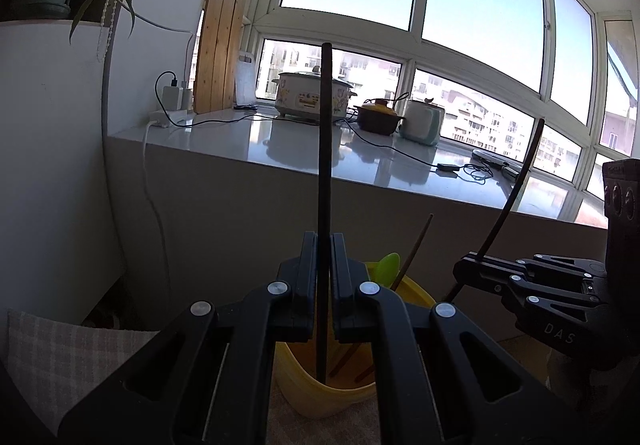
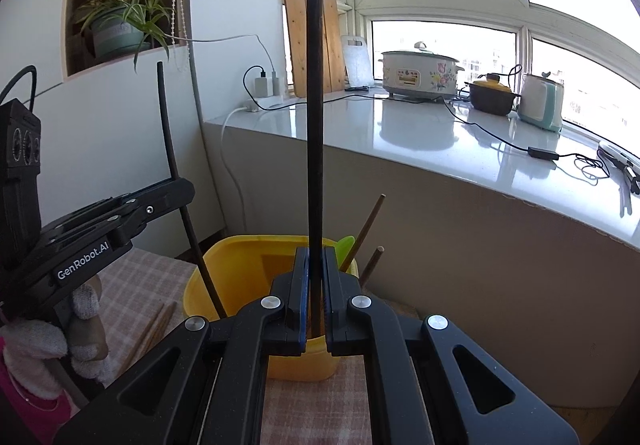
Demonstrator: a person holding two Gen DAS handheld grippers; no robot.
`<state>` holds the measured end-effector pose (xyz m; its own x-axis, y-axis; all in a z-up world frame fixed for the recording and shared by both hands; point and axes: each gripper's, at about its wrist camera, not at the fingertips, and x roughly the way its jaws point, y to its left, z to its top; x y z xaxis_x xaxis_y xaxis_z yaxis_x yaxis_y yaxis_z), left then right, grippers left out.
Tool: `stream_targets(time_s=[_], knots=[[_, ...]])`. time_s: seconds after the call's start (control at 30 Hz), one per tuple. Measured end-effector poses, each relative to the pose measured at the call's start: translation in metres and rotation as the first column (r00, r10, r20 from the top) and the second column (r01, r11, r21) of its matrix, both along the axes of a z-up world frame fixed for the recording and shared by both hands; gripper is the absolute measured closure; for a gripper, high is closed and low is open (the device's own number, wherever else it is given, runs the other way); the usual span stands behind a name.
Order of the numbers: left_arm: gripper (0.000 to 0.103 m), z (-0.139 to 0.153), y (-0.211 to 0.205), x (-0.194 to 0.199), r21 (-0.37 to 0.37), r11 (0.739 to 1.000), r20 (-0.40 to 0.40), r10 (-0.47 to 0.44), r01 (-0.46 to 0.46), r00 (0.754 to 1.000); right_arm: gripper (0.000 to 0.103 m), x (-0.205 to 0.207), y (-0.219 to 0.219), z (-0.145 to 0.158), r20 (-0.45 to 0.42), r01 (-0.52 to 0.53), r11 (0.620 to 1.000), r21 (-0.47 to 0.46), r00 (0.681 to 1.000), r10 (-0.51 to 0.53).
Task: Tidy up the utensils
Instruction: 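Open both tools to drop the black chopsticks into the container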
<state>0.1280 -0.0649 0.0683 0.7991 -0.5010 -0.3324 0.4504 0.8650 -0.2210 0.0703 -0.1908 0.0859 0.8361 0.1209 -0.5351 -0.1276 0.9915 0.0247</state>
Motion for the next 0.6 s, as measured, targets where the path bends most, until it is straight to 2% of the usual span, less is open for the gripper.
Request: stream_targets(time_s=[0.17, 0.4, 0.47, 0.53, 0.6], knots=[[0.098, 0.0, -0.001, -0.005, 0.011, 1.0, 0.008, 0.004, -0.004, 1.0, 0.099, -0.001, -0.005, -0.002, -0.006, 0.01, 1.0, 0.014, 1.0, -0.01], [0.084, -0.003, 0.004, -0.012, -0.001, 1.0, 0.002, 0.007, -0.007, 1.0, 0.099, -0.006, -0.009, -0.005, -0.016, 0.022, 0.999, 0.028, 1.0, -0.021], [0.083, -0.003, 0.006, -0.015, -0.003, 1.0, 0.004, 0.005, -0.005, 1.0, 0.094, -0.009, -0.009, -0.005, -0.013, 0.022, 0.999, 0.034, 1.0, -0.022], [0.083, -0.003, 0.006, -0.019, 0.006, 1.0, 0.011, 0.007, -0.007, 1.0, 0.083, -0.012, -0.01, -0.003, -0.004, 0.022, 0.999, 0.041, 1.0, -0.022], [0.083, -0.003, 0.007, -0.024, 0.012, 1.0, 0.018, 0.011, -0.011, 1.0, 0.082, -0.015, -0.009, -0.002, 0.005, 0.023, 0.999, 0.045, 1.0, -0.023]])
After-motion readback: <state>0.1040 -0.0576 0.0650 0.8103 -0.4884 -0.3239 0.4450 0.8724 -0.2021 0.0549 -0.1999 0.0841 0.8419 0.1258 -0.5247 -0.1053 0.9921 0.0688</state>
